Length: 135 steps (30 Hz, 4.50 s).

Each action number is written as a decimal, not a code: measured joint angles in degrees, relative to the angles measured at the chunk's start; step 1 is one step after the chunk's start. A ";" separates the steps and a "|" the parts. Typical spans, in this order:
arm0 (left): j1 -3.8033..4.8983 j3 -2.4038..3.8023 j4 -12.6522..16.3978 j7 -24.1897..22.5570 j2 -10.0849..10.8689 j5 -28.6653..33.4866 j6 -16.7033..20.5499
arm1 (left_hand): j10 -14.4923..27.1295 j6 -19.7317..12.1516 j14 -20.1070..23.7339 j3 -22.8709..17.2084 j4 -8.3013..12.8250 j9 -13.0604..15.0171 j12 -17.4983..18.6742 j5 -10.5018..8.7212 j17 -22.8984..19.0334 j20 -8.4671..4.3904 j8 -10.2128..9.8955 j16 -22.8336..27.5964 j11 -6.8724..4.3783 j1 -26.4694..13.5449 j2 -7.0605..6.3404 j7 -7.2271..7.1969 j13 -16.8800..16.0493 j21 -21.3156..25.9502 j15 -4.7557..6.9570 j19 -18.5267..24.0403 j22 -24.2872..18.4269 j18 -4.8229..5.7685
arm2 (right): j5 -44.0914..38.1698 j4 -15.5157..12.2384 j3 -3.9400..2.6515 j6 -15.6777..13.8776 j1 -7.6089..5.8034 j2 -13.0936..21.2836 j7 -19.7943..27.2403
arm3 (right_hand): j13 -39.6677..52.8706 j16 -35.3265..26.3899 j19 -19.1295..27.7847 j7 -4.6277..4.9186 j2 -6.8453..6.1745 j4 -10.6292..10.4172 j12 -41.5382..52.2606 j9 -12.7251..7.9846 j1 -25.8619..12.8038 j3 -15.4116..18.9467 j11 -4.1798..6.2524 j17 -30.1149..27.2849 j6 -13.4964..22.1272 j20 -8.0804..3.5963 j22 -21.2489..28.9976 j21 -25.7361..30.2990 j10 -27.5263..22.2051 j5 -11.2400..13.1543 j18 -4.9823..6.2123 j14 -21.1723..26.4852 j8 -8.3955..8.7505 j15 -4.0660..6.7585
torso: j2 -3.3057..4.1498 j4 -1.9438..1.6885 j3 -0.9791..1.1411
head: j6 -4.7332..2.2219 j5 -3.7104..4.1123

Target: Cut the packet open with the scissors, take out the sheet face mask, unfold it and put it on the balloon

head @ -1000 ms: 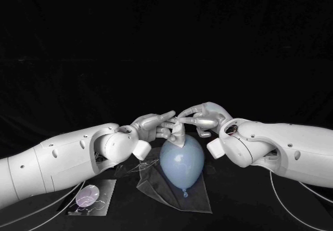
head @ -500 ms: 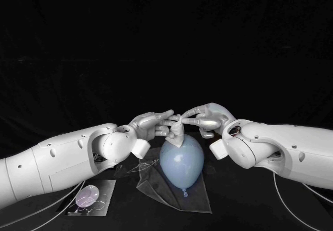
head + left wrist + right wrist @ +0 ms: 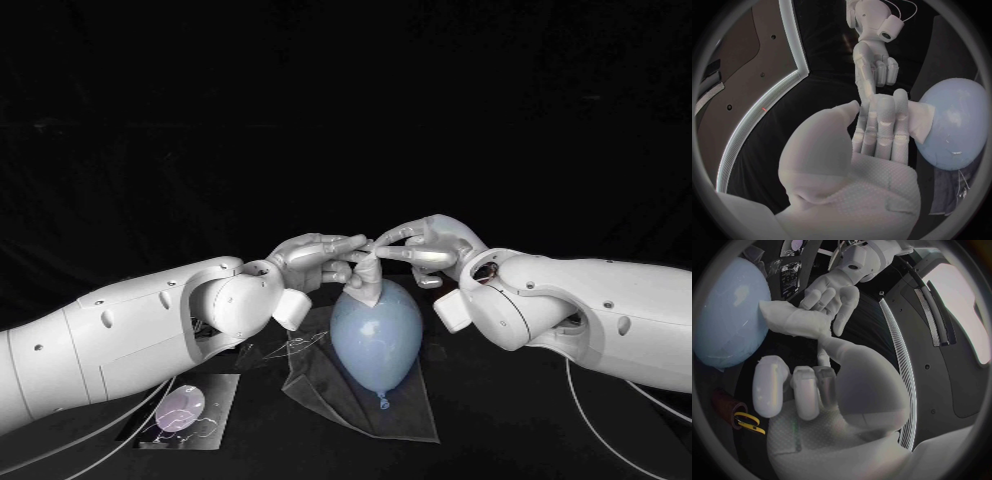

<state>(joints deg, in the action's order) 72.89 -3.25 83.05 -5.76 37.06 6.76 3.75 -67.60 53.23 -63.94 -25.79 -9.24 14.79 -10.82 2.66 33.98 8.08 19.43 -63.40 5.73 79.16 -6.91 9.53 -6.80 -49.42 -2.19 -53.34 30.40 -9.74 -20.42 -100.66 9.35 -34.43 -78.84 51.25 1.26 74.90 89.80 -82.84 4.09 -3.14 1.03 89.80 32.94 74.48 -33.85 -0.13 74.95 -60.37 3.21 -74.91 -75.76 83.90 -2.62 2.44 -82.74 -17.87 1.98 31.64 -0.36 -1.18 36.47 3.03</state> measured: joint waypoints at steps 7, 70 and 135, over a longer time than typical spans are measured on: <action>0.00 0.00 0.11 1.02 0.02 -0.78 0.94 | -0.72 0.42 -0.33 0.51 0.00 0.00 0.00 0.00 -0.23 -0.20 0.00 0.00 -0.30 0.18 -0.99 0.01 0.09 -0.22 0.32 -0.21 0.06 0.02 | 0.00 -0.14 0.01 0.02 0.02 0.01 -0.02 | 0.03 0.00 0.00 0.03 0.22 0.00 -0.01 0.00 -0.23 0.00 0.00 0.00 0.07 0.00 -0.02 0.00 0.00 0.01 -0.02 0.00 0.13 0.00 | -0.01 0.00 0.00 | -0.01 0.06; -0.05 -0.07 0.22 6.46 -0.16 -4.65 -0.80 | -2.21 -5.37 -3.82 12.35 -7.77 -2.21 -0.32 0.00 0.92 -1.21 -5.22 -3.55 -0.60 -13.68 6.53 -0.19 -1.88 1.34 0.95 -2.88 -2.01 -0.06 | 0.06 -2.08 0.00 0.27 0.39 0.52 0.16 | 0.01 0.00 0.20 0.05 -0.02 0.36 -0.19 0.03 -0.49 -0.28 -0.09 0.00 0.23 0.20 0.01 0.10 -0.09 0.01 -0.32 0.00 -0.27 0.00 | 0.01 -0.02 0.01 | -0.02 0.13; -0.65 -0.25 0.96 -1.49 0.10 1.54 -5.44 | 4.94 0.62 2.84 15.11 -4.02 -1.57 -5.78 0.00 -3.74 -0.18 -1.88 -5.32 -0.83 8.67 6.37 -1.22 -4.47 1.49 0.47 0.44 -1.13 -0.10 | -1.09 -3.86 0.01 0.56 1.07 3.55 0.00 | 0.00 0.00 0.21 -0.07 0.21 0.58 0.00 0.91 -0.67 -0.70 -0.09 -0.05 0.50 0.21 -0.03 0.10 -0.09 0.01 -0.34 0.00 -0.45 0.00 | -0.01 -0.01 0.02 | 0.32 0.61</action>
<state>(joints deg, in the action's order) 72.24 -3.50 84.01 -7.26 37.16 8.30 -1.69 -62.66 53.85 -61.10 -10.68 -13.26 13.22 -16.60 2.66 30.25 7.90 17.54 -68.72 4.89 87.84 -0.54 8.31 -11.27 -47.93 -1.72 -52.90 29.27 -9.84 -21.51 -104.51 9.36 -33.87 -77.77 54.80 1.26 74.90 89.80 -82.63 4.02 -2.93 1.60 89.79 33.86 73.81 -34.54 -0.22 74.90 -59.88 3.42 -74.94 -75.66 83.81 -2.62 2.10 -82.74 -18.32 1.98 31.64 -0.37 -1.16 36.80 3.64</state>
